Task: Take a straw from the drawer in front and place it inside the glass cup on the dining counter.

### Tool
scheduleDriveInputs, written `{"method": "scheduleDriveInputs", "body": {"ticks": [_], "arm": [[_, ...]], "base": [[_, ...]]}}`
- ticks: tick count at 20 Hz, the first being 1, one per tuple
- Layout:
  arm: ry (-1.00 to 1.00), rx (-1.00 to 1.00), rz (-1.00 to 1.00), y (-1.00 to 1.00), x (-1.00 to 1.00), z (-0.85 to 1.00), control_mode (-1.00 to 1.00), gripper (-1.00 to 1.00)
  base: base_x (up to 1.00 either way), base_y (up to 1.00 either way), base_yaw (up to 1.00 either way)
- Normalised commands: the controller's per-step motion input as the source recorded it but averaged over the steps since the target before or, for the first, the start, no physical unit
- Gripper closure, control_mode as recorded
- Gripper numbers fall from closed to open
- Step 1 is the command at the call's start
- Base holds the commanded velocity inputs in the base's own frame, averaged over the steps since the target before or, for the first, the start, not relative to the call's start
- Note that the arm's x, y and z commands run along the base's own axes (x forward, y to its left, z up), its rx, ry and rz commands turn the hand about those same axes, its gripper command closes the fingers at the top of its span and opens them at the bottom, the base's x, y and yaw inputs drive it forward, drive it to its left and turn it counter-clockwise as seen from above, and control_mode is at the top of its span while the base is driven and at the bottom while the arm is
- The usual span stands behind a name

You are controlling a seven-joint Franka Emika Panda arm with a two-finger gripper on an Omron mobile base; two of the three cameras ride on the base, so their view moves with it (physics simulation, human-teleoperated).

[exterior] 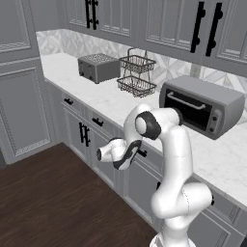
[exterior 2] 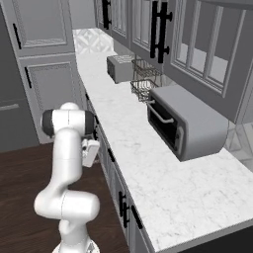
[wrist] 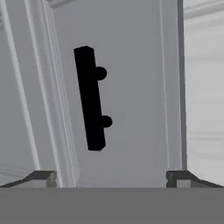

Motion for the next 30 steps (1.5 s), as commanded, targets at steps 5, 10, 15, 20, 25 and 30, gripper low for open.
{"method": "scheduleDriveInputs", "body": {"ticks": [5, 10, 15, 20, 25, 30], "arm": [[0.0, -0.02, 0.0, -0.34, 0.52, -0.31, -1.0, -1.0], [0.0, -0.01, 0.0, -0.14, 0.42, -0.38, -1.0, -1.0], [0.0, 0.0, 0.0, -0.18, 0.45, -0.37, -1.0, -1.0], [-0.07, 0.0, 0.0, -0.27, 0.15, -0.13, -1.0, -1.0], [-0.02, 0.0, 0.0, -0.23, -0.01, -0.01, -1.0, 1.0], [-0.03, 0.01, 0.0, -0.01, -0.34, 0.0, -1.0, 1.0]], "base": [[0.0, 0.0, 0.0], [0.0, 0.0, 0.0], [0.0, 0.0, 0.0], [0.0, 0.0, 0.0], [0.0, 0.0, 0.0], [0.0, 0.0, 0.0]]}}
